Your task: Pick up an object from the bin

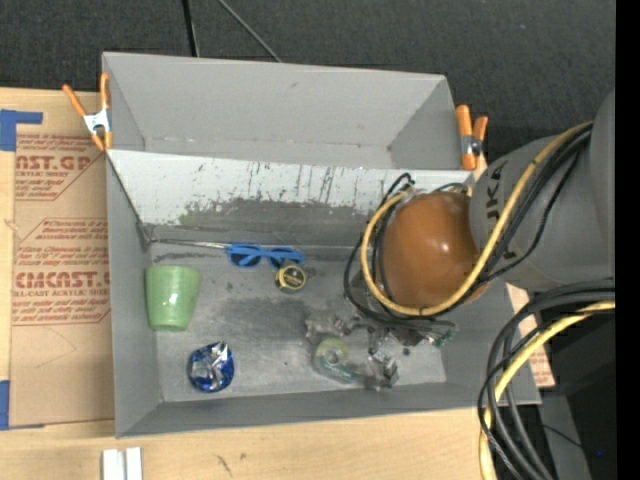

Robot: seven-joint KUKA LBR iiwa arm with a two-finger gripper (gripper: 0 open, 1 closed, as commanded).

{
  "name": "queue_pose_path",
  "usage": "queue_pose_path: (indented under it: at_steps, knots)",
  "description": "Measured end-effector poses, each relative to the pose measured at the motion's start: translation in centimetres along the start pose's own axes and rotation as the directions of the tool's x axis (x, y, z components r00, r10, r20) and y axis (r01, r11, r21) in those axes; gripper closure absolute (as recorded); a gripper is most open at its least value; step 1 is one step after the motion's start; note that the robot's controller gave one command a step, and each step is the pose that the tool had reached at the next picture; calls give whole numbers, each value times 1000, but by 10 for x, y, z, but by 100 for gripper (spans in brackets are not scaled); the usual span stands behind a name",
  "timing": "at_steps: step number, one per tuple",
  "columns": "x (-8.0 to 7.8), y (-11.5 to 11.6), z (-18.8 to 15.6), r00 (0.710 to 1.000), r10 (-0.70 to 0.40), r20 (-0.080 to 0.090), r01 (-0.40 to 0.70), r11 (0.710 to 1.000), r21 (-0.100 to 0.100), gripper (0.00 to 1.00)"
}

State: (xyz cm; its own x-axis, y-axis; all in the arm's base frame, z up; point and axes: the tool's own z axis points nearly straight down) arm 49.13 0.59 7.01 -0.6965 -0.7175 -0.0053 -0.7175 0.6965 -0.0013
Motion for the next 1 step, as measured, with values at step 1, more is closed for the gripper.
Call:
queue_pose_path:
  at_steps: [1]
  knots:
    - [1, 0, 0, 1000, 2, -2, -2, 1000, -1, 100]
